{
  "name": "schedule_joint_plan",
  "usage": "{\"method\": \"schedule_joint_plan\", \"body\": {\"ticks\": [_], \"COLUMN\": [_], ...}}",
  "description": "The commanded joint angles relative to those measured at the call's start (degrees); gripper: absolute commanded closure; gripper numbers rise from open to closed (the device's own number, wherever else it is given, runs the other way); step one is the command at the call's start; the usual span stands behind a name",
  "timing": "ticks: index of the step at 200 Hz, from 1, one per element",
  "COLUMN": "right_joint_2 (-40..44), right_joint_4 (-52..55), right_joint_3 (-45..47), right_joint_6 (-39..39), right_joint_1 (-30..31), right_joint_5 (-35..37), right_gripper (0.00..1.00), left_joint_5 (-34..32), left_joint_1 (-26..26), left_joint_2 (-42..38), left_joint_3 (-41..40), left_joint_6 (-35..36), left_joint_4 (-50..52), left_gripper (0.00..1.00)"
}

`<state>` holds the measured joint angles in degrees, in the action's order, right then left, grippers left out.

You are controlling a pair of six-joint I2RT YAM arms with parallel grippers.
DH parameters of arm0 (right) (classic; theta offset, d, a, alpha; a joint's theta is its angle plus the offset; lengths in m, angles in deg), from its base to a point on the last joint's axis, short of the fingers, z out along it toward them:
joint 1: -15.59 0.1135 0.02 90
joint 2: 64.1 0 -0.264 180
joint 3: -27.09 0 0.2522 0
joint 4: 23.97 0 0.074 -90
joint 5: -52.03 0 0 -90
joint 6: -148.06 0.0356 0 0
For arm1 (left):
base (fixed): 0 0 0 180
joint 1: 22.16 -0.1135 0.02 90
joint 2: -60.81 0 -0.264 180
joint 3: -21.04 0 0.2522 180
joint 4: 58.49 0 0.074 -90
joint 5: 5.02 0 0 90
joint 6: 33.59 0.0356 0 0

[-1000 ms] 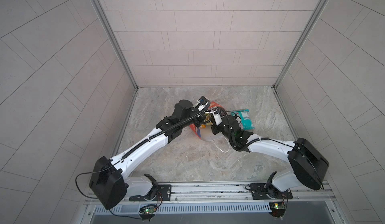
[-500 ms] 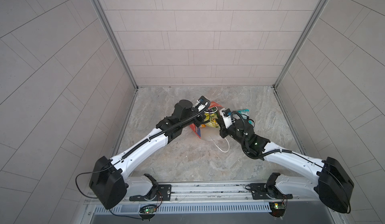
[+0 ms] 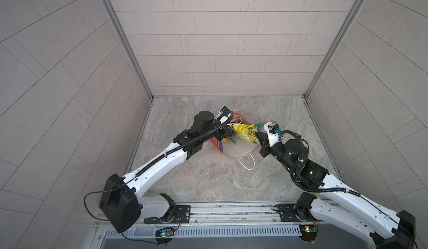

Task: Take the snacks out of the paper bag
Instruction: Pick up the snack from the paper bag, then place the snack at the top-right of the table.

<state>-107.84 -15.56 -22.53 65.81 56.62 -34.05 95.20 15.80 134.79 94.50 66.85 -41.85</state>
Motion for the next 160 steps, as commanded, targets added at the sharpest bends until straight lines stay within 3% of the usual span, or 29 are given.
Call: {"method": "schedule_joint_plan", "body": {"ticks": [1,74,108,132,160], "right_joint_2": [2.51,12.49,12.9,9.29,-0.18], "right_joint_4": [3.48,6.81,5.86,3.42,-5.21], "right_joint_3": [-0.66,-0.77,-2.47,-4.31,-3.78], "right_joint_6": [0.49,1.31,2.6,9.03,28.49], "right_joint_1": [-0.81,-2.01,-5.09,-13.25,-33.27], "right_joint_5": [0.19,3.73,7.3,5.09,-8.22], "right_gripper": [1.0,1.0,1.0,1.0,1.0], "left_joint_5": [-0.09,-0.65,-0.68,-0.63,-0.04], "left_joint_1": [0.17,0.14,0.18,0.15,0.11], "left_joint_2": [-0.39,-0.48,-0.68,-0.84,-0.86], "left_joint_3": [-0.11,-0.47,-0.9,-1.01,-1.43], "left_joint_6": [-0.61,-0.34,-0.31,-0.33,-0.67], "left_joint_4": [-2.58,-2.87,-3.22,-3.57,-4.24], "left_gripper": [1.0,1.0,1.0,1.0,1.0]}}
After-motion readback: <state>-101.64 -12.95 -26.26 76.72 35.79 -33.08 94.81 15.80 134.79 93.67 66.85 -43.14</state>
